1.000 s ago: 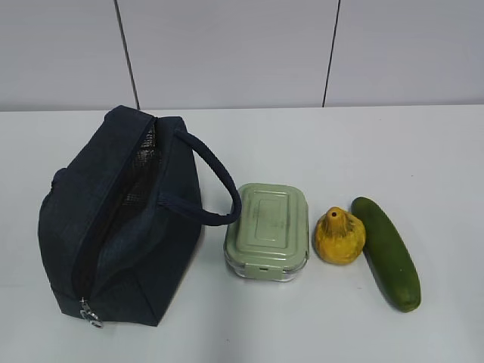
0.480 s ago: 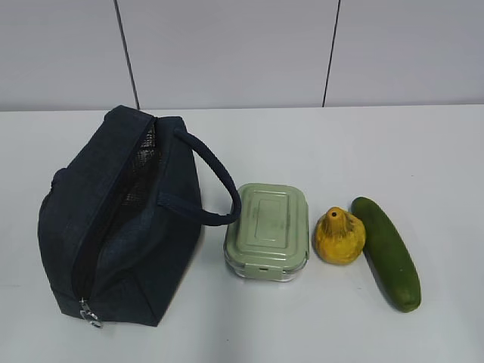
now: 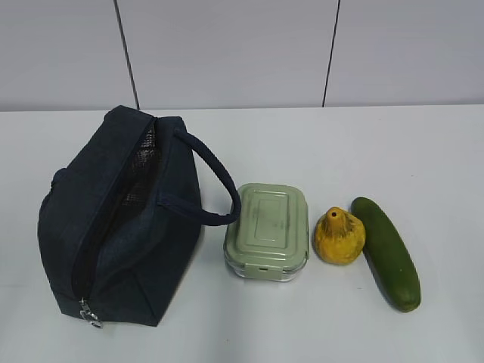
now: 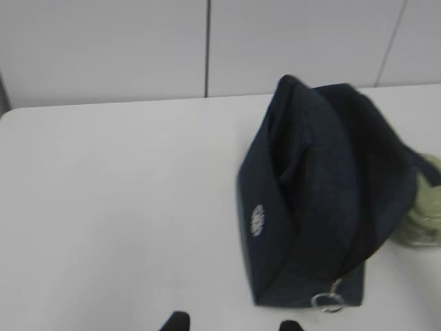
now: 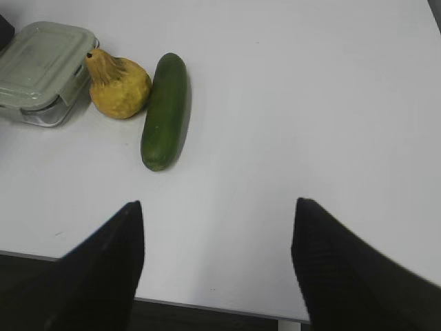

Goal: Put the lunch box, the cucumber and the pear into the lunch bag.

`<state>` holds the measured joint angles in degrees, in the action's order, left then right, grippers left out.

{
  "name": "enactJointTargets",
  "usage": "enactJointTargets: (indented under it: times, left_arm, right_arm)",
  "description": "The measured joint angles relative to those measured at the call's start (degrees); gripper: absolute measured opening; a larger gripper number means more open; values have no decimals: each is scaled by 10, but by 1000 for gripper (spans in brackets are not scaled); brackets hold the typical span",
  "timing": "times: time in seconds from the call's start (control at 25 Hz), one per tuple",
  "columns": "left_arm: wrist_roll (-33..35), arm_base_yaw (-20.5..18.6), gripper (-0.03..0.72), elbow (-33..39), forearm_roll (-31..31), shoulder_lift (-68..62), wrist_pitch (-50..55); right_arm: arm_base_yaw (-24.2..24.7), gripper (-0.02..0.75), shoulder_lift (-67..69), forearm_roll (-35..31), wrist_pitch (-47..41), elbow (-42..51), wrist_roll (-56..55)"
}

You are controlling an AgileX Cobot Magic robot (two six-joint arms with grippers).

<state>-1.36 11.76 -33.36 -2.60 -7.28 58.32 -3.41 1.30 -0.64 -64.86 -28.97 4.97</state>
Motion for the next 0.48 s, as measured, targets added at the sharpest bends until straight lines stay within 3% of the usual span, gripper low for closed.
enactJointTargets:
  times: [0.24,0.48]
  left_arm:
    - [14,48,336,-66,-28,-214,-44]
    - [146,61,369,-123,-156,-400,-52]
  right_arm:
    - [0,517,158,-61,56,-23,0]
    - [0,517,290,-80,104,-71,0]
